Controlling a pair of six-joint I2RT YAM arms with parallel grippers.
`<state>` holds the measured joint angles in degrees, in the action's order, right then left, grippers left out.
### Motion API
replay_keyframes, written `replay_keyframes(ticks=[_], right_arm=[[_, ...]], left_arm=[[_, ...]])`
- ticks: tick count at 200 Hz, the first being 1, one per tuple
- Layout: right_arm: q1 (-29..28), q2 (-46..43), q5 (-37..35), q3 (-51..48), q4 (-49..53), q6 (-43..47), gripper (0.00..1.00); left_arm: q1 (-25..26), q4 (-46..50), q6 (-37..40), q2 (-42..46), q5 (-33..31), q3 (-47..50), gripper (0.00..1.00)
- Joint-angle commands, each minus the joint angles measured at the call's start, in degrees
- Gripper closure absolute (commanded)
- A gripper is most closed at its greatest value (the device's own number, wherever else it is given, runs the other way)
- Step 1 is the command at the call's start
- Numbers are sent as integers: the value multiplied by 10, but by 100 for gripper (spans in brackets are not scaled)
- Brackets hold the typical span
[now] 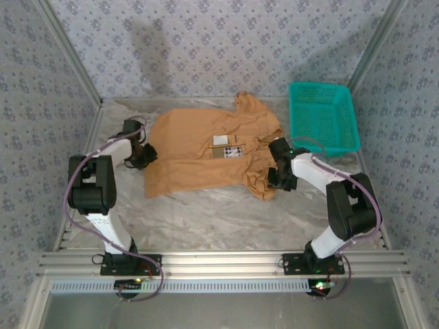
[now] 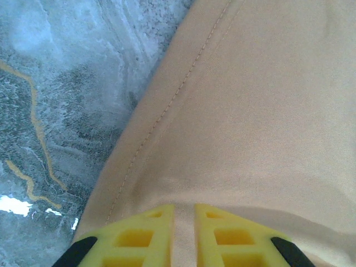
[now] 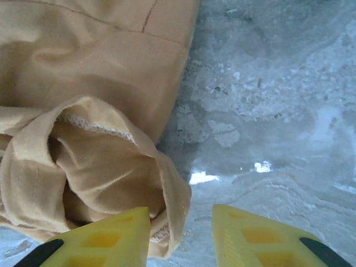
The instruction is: Fold the inside-out t-shirt
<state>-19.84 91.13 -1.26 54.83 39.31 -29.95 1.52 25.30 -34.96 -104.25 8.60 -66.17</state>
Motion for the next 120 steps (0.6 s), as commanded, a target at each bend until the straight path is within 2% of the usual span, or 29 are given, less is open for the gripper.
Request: replay_keyframes(ticks=[1, 17, 25, 43, 76, 95, 120], right_arm=[[4, 20, -1, 9, -20, 19, 63], [5, 35, 2, 12, -26, 19, 64], [5, 42, 2, 13, -27, 20, 69], [4, 46, -15, 12, -18, 12, 100], [-33, -76, -49, -60, -1, -28, 100], [-72, -191, -73, -132, -12, -56, 100], [-141, -365, -89, -249, -74, -92, 100]], left_arm=[[4, -1, 4, 13, 9, 6, 84], [3, -3, 2, 9, 10, 4, 84], [4, -6, 0, 3, 10, 1, 84], [3, -5, -2, -16, 9, -14, 84], [-3, 3, -10, -52, -15, -25, 87], [-9, -1, -14, -55, -24, -12, 88], [-10, 1, -14, -57, -30, -6, 89]])
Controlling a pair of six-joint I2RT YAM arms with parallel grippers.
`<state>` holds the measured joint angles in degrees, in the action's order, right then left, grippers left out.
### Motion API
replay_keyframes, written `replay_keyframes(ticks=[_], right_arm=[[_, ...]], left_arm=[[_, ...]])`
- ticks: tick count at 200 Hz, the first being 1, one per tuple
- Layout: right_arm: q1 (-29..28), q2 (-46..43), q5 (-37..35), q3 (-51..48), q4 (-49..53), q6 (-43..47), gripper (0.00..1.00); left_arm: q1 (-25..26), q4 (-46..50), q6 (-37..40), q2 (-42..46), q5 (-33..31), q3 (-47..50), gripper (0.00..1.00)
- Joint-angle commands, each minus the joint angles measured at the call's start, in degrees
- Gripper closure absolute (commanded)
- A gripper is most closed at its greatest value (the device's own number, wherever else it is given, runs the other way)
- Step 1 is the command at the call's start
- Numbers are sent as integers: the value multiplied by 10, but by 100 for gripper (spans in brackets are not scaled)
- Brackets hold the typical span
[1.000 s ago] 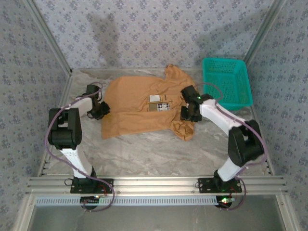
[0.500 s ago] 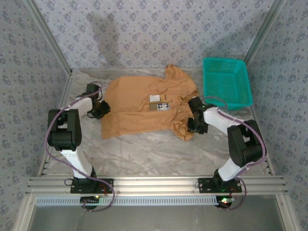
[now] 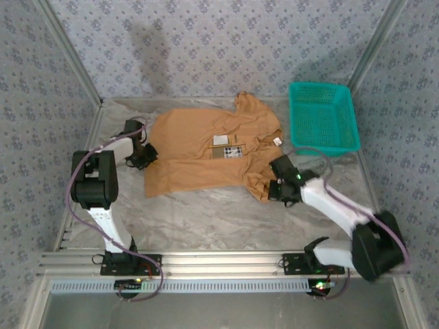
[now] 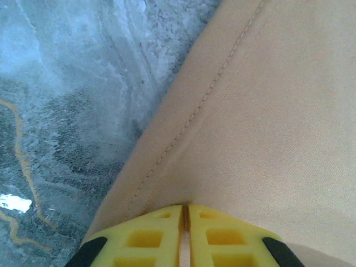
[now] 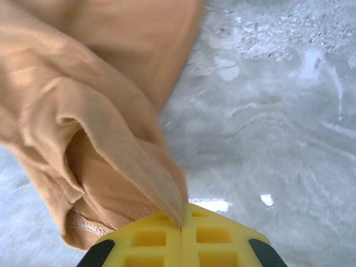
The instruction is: Fold the inside-out t-shirt
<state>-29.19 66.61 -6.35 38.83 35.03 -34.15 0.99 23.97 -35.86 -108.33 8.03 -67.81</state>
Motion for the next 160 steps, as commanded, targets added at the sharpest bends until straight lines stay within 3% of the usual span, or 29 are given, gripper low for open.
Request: replay_keyframes(ticks=[1, 17, 47, 77, 105, 136, 160], right_arm=[[-50, -127, -39, -93, -32, -52, 100], [-83, -232, -42, -147, -39, -67, 99], [-142, -400, -44, -217, -11, -89, 86], [-151, -474, -70, -213, 46, -115, 74], [-144, -399, -67, -176, 43, -101, 70], [-141, -195, -68, -85, 10, -71, 68], [-174, -61, -97, -7, 23, -31, 65]], left_arm=[[-5, 15, -5, -17, -24, 10, 89], [-5, 19, -4, -16, -24, 9, 89], [-2, 25, 0, -13, -26, 7, 89], [-1, 30, 2, -4, -28, 8, 89], [5, 36, 4, 3, -29, 5, 89], [11, 42, 7, 4, -31, -1, 89], [12, 39, 6, 2, -29, 3, 89]])
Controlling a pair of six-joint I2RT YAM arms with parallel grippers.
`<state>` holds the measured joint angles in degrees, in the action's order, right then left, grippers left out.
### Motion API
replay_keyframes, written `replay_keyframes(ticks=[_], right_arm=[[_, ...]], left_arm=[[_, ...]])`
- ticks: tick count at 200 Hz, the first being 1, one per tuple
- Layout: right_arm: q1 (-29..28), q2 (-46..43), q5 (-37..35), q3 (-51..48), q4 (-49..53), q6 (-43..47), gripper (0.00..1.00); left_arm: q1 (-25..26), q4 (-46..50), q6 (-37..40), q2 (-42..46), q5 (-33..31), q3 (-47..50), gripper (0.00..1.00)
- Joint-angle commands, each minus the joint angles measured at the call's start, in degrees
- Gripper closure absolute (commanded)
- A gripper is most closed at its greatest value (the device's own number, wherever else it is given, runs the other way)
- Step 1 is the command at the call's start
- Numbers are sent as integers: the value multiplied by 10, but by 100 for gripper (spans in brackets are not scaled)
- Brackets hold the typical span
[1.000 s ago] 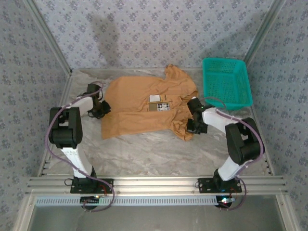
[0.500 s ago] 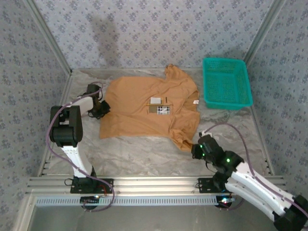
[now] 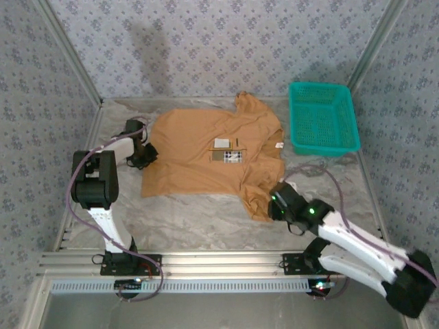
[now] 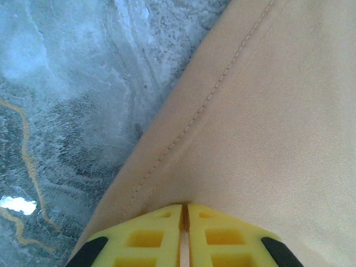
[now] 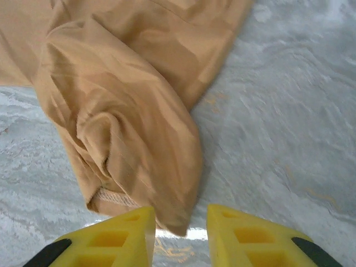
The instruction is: Fold the inside-out t-shirt
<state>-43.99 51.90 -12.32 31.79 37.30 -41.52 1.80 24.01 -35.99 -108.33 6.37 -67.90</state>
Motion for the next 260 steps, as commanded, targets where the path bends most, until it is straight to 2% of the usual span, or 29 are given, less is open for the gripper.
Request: replay_keyframes(ticks=[1, 29, 70, 106, 156, 177, 209, 231, 260], right_arm=[[-27, 90, -39, 66, 1, 43, 65], [-33, 183, -35, 113, 9, 50, 60], [-31, 255, -9, 140, -10, 70, 59], [-32, 283, 10, 136, -24, 69, 64], [-32, 283, -1, 133, 3, 73, 67], [-30, 291, -17, 136, 14, 80, 74], [-29, 296, -45, 142, 32, 83, 100], [-39, 278, -51, 159, 60, 86, 100], [-79, 213, -9, 165, 85, 98, 100]], left_arm=[[5, 38, 8, 2, -13, 4, 89], [8, 31, 5, 1, -10, 10, 89], [8, 33, 7, 0, -11, 8, 90], [8, 39, 11, -2, -13, 3, 90], [8, 39, 9, -1, -12, 1, 90], [8, 41, 9, -1, -12, -2, 90], [8, 45, 11, 0, -14, -7, 90], [8, 45, 11, 2, -14, -8, 90], [8, 46, 11, 2, -16, -10, 90]])
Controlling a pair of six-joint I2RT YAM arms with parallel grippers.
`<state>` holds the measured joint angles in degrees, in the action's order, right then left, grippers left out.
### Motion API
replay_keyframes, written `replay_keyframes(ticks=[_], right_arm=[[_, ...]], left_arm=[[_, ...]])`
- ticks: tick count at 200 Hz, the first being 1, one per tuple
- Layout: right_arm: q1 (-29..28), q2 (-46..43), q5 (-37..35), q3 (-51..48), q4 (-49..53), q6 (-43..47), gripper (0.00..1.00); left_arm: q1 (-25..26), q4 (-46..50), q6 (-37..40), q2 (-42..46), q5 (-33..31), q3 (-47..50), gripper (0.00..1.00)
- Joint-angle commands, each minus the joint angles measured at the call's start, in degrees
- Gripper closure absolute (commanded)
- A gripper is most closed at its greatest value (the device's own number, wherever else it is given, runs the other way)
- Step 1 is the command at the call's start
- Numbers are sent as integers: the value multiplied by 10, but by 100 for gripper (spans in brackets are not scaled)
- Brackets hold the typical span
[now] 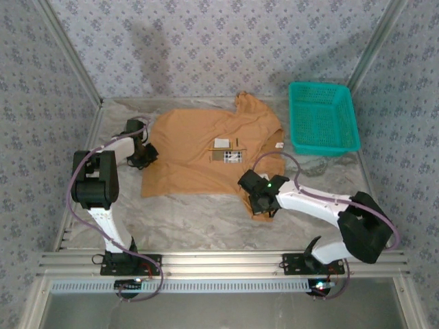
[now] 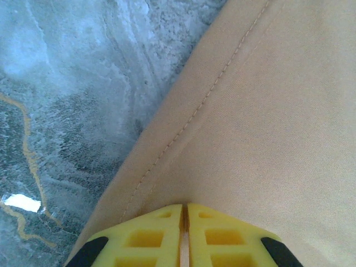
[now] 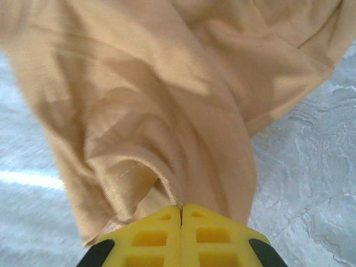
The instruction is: Fold the inside-out t-shirt
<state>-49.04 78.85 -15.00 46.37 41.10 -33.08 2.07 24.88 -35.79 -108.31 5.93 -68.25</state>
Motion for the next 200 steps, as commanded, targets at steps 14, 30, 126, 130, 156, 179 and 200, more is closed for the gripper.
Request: replay_keyframes(ticks=[14, 30, 126, 130, 156, 179, 200], right_arm=[[-34, -90, 41, 6, 53, 12, 100], [-37, -121, 60, -16, 58, 8, 100], [-89, -166, 150, -76, 75, -25, 100], [-89, -165, 145, -73, 80, -25, 100], [-87, -172, 86, -18, 127, -44, 47], [-34, -170, 37, 32, 96, -35, 35], [85, -128, 96, 50, -8, -34, 34]], left_arm=[[5, 40, 10, -1, -16, -8, 90], [3, 42, 11, -3, -18, -8, 90], [-21, 82, 40, 39, -55, -8, 90], [-21, 84, 41, 41, -56, -8, 90], [-11, 100, 44, 66, -64, -12, 86], [17, 111, 48, 102, -79, -11, 82], [40, 85, 34, 128, -35, 24, 82]])
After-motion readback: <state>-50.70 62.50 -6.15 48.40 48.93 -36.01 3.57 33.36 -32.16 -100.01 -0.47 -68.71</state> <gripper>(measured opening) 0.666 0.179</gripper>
